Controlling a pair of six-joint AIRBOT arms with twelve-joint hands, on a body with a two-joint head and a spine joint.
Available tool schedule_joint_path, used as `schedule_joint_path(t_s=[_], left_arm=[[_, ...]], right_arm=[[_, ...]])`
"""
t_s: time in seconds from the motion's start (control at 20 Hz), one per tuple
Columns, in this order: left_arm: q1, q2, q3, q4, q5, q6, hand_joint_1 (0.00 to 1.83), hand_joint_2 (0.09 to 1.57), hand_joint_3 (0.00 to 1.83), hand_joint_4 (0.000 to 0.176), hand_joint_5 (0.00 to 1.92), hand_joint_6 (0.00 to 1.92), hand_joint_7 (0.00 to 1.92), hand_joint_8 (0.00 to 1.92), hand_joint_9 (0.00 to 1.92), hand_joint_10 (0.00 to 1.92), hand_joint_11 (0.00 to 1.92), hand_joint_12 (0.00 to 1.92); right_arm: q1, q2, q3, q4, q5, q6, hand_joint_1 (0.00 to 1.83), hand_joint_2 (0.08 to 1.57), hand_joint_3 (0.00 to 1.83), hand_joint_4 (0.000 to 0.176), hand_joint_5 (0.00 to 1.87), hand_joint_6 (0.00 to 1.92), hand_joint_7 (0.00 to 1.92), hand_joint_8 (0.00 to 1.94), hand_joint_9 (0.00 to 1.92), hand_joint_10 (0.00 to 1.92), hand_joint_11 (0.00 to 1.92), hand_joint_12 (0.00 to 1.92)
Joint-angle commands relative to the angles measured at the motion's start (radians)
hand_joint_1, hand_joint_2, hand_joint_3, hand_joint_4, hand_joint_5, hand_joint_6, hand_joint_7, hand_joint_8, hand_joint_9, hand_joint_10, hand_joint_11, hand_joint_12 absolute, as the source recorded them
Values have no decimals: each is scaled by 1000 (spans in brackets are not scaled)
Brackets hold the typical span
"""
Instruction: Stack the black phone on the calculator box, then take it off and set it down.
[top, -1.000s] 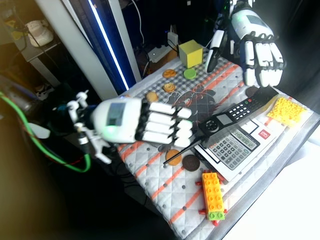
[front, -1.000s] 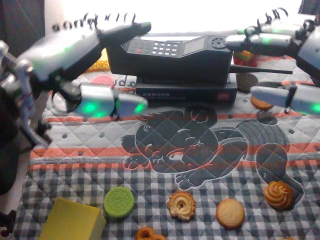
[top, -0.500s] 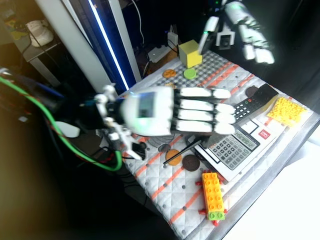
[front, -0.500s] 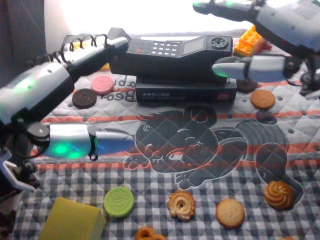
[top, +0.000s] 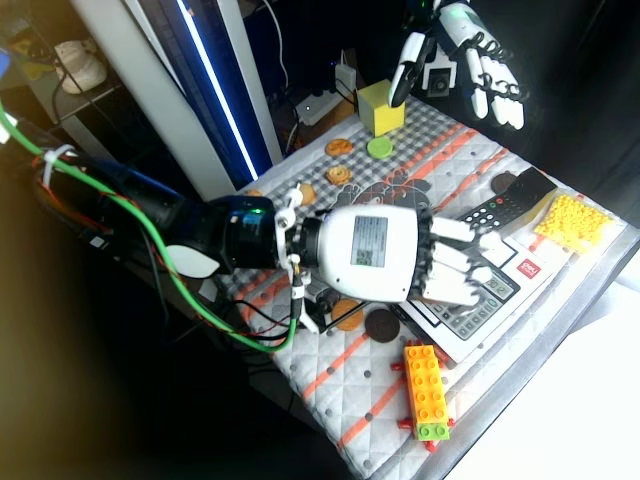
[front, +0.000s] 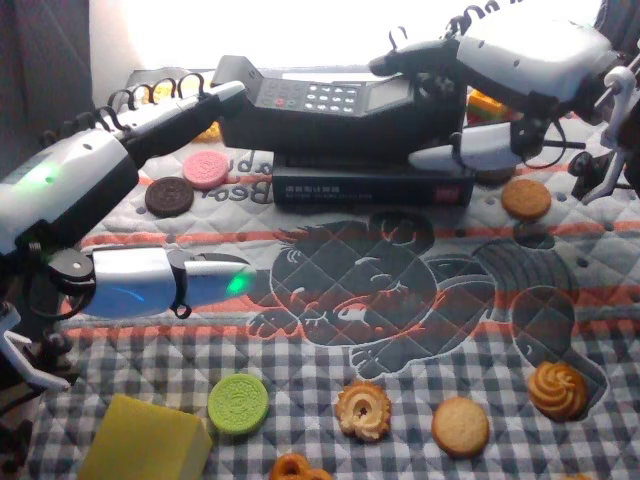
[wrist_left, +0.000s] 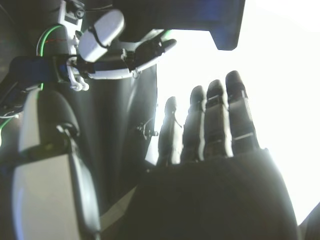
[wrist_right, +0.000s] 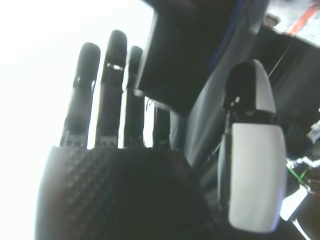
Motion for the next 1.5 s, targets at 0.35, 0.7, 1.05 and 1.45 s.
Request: schedule_joint_path(t_s=[0.35,0.7,1.05,1.45], left_arm=[[32,16,-8,-2,-151,-35,760,953,5,124,131,5,98,0,65,4,30,16],[97,76,-30,-3,-236,-155,695,936,0,123,103,5,92,5,76,3,13,9],[208,129,-44,6,-387,-370,741,944,8,112,85,2,52,6,38,11,104,47],[227,126,-28,6,-402,-452,712,949,3,128,95,6,45,0,26,0,93,54]], right_arm=[[18,53,-80,4,209,-8,1246,1135,1,0,858,1018,1058,1019,1280,465,970,1241],[-76,212,-223,2,424,-7,1273,1094,1,0,933,879,1150,877,1375,173,1138,821],[-249,285,-295,2,537,70,1267,1058,9,0,1045,696,1296,559,1495,140,1087,991],[-379,314,-301,6,494,110,1285,1078,0,0,968,807,1195,807,1511,50,1157,981]])
